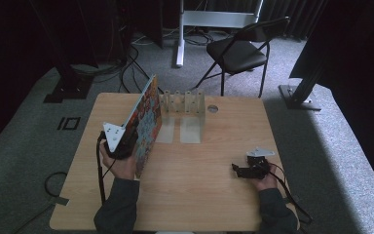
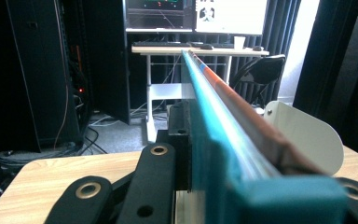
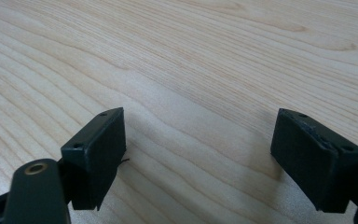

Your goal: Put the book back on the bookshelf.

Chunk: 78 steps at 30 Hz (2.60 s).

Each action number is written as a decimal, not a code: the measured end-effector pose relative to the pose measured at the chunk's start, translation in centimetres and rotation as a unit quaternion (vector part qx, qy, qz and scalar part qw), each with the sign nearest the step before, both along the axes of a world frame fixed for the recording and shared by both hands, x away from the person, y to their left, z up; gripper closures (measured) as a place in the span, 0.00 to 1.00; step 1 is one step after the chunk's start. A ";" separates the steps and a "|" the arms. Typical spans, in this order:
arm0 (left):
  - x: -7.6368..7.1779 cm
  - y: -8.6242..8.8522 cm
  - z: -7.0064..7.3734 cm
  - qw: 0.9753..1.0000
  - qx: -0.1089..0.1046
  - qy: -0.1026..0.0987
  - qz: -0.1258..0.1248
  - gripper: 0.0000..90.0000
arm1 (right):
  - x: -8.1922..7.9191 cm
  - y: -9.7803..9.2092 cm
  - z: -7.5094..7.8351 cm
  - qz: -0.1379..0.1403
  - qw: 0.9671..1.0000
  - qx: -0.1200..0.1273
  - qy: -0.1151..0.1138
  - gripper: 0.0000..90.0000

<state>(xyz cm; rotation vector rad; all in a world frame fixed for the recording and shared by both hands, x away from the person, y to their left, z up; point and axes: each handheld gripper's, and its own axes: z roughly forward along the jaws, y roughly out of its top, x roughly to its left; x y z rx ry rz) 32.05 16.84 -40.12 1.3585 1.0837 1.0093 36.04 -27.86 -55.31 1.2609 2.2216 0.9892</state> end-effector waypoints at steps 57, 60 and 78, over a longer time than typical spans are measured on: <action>1.3 -1.6 -0.8 0.999 0.011 -0.019 0.028 0.90 | 0.0 0.0 0.0 0.000 1.000 0.001 0.000 0.20; 1.3 -1.6 -0.9 0.999 0.011 -0.019 0.029 0.89 | 0.0 0.0 0.0 0.000 1.000 0.001 0.000 0.19; 1.8 -1.8 -1.0 0.999 0.011 -0.022 0.031 0.89 | 0.0 0.0 0.0 0.000 1.000 0.001 0.000 0.19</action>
